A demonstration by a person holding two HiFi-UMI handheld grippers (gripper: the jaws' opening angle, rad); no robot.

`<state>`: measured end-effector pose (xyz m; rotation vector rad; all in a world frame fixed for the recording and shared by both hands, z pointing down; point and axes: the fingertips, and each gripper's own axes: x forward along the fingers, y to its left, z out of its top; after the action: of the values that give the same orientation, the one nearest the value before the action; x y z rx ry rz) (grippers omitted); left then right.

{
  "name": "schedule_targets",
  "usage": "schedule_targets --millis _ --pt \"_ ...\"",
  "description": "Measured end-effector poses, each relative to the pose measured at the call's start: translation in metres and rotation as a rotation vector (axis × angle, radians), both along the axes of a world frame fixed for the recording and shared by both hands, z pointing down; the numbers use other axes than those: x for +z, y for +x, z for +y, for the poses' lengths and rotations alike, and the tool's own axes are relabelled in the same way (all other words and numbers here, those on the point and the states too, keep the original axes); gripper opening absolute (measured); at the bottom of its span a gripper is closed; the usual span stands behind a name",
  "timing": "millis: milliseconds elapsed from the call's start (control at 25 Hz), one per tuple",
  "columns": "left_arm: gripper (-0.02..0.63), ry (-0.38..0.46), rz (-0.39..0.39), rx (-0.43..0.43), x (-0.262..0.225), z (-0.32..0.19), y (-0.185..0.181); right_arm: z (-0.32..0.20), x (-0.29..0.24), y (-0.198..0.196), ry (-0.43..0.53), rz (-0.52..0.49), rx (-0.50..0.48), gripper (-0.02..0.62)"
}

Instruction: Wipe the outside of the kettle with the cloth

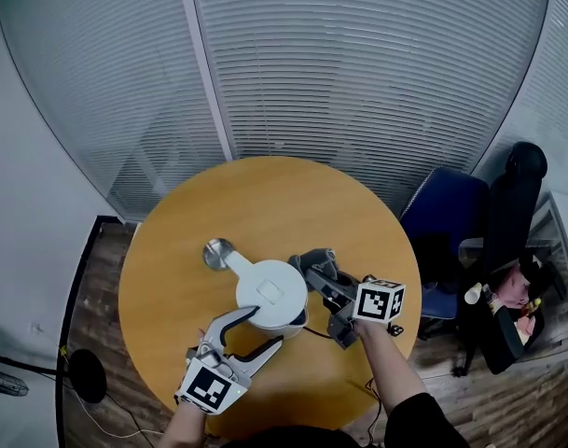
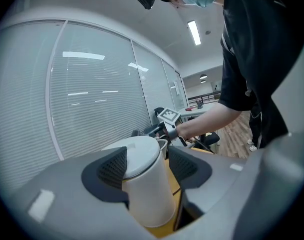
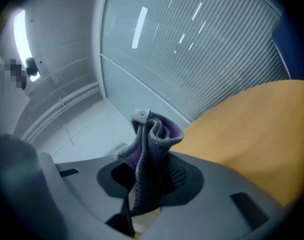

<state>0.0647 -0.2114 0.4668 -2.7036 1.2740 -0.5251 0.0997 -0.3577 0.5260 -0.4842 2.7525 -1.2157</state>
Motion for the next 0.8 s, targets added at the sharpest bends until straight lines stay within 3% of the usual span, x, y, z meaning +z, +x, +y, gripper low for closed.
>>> schedule_targets --millis 200,400,640,800 --pt "0.253 0.006 0.024 -0.005 -0.002 0.000 -0.002 0.002 0.086 0.002 -0.158 0.130 0.007 0.112" --pt "0.253 0.004 0.027 0.003 -0.002 -0.001 -0.003 0.008 0.139 0.008 -0.198 0.294 0.025 0.112" --pt "0.252 0.009 0.035 0.005 -0.003 -0.001 -0.004 0.003 0.136 0.007 -0.115 0.375 0.004 0.112" --pt "0.252 0.010 0.049 0.002 -0.004 -0.002 -0.004 -0.022 0.053 -0.008 0.064 0.205 -0.008 0.112"
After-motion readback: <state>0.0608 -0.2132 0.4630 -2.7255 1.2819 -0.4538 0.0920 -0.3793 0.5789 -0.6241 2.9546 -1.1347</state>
